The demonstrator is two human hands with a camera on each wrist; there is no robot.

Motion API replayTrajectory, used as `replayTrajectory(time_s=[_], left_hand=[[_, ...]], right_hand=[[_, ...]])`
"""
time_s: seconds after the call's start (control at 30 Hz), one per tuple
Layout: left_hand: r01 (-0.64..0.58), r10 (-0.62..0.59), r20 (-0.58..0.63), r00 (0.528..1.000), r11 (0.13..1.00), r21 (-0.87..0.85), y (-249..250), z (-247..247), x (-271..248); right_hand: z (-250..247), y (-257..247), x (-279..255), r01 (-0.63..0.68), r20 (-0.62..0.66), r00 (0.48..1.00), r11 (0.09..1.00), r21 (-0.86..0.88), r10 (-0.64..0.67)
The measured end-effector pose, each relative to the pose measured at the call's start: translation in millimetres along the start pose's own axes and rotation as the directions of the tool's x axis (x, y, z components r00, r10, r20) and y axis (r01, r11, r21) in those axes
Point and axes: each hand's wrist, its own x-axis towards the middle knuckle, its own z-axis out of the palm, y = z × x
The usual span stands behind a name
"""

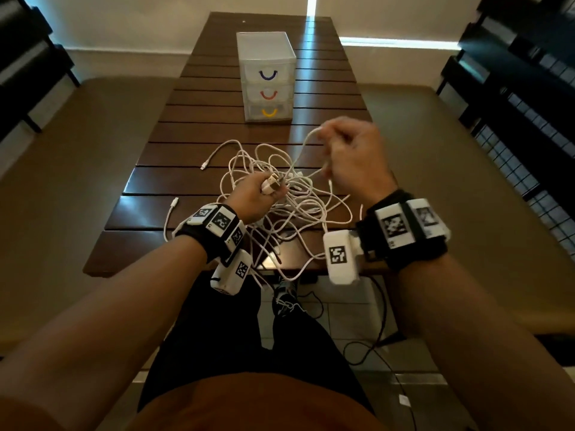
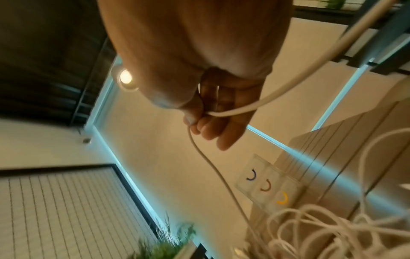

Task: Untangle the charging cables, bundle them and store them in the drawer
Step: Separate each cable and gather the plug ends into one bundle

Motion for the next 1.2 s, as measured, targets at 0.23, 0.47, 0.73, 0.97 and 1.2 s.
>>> replayTrajectory(time_s=[0.23, 0.47, 0.73, 0.97, 1.2], left_hand=[[-0.013, 0.020, -0.027, 0.999, 0.976, 0.219, 13, 1, 0], [-0.082, 0.083, 0.005, 0.997, 0.969, 0.233, 22, 1, -1], [0.031, -0.026, -0.060, 0.998, 0.996, 0.089, 6, 2, 0], [0.036, -0.027, -0.069, 0.997, 0.992, 0.123, -8, -2, 0], [-0.050, 0.050, -0.003, 0.999, 0.996, -0.070, -9, -15, -11]], right_hand=[[-32, 14, 1, -0.114, -0.005, 0.990, 0.777, -0.619, 0.141], [21, 13, -19, 0.219, 0.368, 0.895, 0.471, -0.854, 0.252], [2, 12, -10, 0.059, 0.099, 0.995, 0.949, -0.309, -0.030], [-38, -2, -36, -0.320, 0.260, 0.935, 0.893, 0.317, 0.243], [-8, 46, -39, -0.758, 0.754, 0.421, 0.652, -0.013, 0.505]])
